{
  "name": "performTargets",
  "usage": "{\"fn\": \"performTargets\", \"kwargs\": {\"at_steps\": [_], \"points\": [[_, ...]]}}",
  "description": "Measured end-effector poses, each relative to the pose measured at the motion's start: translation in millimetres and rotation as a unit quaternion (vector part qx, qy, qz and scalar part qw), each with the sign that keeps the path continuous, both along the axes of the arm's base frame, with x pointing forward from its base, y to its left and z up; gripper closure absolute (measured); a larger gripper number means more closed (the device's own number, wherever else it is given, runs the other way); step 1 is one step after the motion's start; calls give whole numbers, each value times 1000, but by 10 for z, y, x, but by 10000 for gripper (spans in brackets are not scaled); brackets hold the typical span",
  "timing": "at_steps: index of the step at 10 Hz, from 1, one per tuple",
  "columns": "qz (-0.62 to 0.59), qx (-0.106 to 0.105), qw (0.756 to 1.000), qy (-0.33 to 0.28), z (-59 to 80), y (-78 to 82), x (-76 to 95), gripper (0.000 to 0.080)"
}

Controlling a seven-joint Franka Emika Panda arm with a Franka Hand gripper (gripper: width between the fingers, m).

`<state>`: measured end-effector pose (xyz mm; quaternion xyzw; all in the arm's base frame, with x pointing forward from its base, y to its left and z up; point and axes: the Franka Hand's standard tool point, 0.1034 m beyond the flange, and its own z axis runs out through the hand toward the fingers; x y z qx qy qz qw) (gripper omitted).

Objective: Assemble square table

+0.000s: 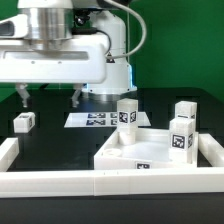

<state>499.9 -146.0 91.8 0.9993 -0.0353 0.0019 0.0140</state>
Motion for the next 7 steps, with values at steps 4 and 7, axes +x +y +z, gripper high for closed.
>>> {"fn": "performTargets", "kwargs": {"at_steps": [4,7], "points": [[-12,-7,1000,1,13,-297,-58,150],[-3,-19,1000,4,-80,-582,-226,150]]}}
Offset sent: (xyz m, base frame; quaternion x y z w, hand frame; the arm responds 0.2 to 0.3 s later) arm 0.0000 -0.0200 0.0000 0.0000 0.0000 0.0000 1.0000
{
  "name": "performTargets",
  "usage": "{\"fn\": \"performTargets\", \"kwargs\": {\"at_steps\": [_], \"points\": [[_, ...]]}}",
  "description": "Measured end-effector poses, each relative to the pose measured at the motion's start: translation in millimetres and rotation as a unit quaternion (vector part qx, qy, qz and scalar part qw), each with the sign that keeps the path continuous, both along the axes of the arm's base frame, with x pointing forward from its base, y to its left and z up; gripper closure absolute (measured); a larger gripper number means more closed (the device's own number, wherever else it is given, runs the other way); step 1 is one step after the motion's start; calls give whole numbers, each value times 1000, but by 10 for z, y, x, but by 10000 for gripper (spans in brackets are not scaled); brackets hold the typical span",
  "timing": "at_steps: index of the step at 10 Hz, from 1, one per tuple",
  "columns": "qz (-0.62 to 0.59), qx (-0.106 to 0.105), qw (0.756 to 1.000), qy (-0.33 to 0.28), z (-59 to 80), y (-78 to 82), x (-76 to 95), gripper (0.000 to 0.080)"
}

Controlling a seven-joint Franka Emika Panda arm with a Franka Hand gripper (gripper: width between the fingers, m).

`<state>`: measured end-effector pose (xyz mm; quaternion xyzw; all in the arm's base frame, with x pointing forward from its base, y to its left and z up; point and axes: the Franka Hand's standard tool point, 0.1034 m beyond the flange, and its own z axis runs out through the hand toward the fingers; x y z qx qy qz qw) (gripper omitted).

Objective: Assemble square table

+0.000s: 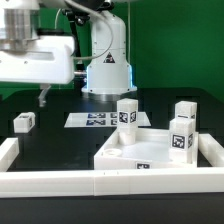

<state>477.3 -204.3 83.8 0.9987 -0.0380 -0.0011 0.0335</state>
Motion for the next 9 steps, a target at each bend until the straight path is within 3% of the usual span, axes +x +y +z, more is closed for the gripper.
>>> {"fn": "performTargets", "kwargs": {"at_steps": [1,4,9], "points": [[5,-1,1000,6,-89,-144,-212,150],[8,1,1000,11,-142,-428,-459,150],[-3,8,1000,15,-150,-443,-500,150]]}}
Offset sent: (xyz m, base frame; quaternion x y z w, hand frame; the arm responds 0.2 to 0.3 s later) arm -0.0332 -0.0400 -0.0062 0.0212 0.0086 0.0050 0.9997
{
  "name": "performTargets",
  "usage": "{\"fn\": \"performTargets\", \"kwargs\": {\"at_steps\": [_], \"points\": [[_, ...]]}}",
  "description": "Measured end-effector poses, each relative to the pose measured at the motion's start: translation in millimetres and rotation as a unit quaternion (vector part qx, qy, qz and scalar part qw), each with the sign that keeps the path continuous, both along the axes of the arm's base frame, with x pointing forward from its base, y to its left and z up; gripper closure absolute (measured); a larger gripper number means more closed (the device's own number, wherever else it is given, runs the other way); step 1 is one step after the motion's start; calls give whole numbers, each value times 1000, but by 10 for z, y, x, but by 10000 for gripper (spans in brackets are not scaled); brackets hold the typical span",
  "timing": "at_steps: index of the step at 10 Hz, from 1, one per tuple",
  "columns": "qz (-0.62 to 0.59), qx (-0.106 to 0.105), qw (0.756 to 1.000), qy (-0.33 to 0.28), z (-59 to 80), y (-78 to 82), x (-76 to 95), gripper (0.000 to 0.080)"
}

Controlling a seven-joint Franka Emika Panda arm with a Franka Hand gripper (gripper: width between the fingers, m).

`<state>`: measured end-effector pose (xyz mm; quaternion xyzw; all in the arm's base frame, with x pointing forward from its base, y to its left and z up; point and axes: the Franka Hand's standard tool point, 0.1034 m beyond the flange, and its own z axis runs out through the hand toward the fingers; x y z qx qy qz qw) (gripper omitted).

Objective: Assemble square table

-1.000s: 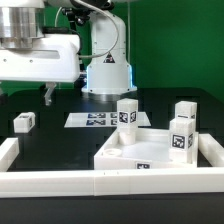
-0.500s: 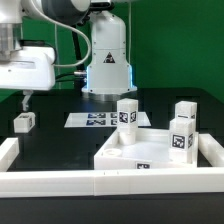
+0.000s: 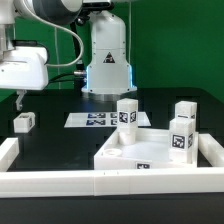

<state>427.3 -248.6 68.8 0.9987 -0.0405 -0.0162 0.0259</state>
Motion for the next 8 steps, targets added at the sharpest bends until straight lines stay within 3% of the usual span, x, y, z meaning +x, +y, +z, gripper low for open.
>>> {"fn": "performTargets", "kwargs": {"at_steps": [1,3,8], "points": [[-29,27,999,10,-8,59,-79,150],[-52,45,998,16,-42,143,-121,150],[-56,62,996,35,-88,234,-160,150]]}}
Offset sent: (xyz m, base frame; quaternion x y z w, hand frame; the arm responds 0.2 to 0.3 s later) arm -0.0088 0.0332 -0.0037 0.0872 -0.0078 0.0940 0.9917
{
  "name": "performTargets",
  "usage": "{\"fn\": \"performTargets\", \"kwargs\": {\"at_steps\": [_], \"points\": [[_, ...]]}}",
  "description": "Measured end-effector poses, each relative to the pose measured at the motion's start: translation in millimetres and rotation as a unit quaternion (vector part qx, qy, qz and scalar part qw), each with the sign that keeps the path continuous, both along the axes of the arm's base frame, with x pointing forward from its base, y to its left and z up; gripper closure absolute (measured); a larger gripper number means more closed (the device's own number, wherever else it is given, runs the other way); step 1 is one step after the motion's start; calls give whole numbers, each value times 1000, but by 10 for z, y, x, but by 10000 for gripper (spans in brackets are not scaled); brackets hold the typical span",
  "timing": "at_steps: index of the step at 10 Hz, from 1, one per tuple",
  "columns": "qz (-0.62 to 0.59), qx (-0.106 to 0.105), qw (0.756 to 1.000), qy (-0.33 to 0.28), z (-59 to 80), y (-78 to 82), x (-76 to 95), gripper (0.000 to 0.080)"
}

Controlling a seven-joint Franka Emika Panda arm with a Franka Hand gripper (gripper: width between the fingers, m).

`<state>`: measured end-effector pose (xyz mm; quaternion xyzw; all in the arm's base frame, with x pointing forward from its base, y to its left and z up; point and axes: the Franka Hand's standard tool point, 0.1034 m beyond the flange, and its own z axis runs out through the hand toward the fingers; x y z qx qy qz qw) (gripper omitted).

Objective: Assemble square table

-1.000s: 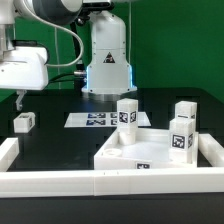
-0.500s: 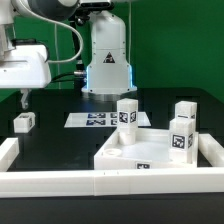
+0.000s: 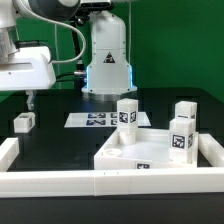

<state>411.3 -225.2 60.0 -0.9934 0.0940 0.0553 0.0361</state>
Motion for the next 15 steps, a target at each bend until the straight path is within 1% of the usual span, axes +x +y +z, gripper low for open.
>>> {"fn": "performTargets", "kwargs": {"at_steps": [1,2,3,5,6,7,8,9,14,15], "points": [[-1,12,1000,28,-18,43,-22,150],[4,15,998,53,-58,57,-53,150],[7,16,996,89,-111,78,-129,150],[16,23,987,156,-213,72,-265,150],[22,29,981,188,-231,64,-304,150],[24,37,977,207,-231,48,-360,150],[26,49,970,237,-224,52,-457,150],[25,53,966,253,-239,58,-448,150],[27,51,965,257,-266,53,-439,150],[35,36,964,262,-333,31,-528,150]]}}
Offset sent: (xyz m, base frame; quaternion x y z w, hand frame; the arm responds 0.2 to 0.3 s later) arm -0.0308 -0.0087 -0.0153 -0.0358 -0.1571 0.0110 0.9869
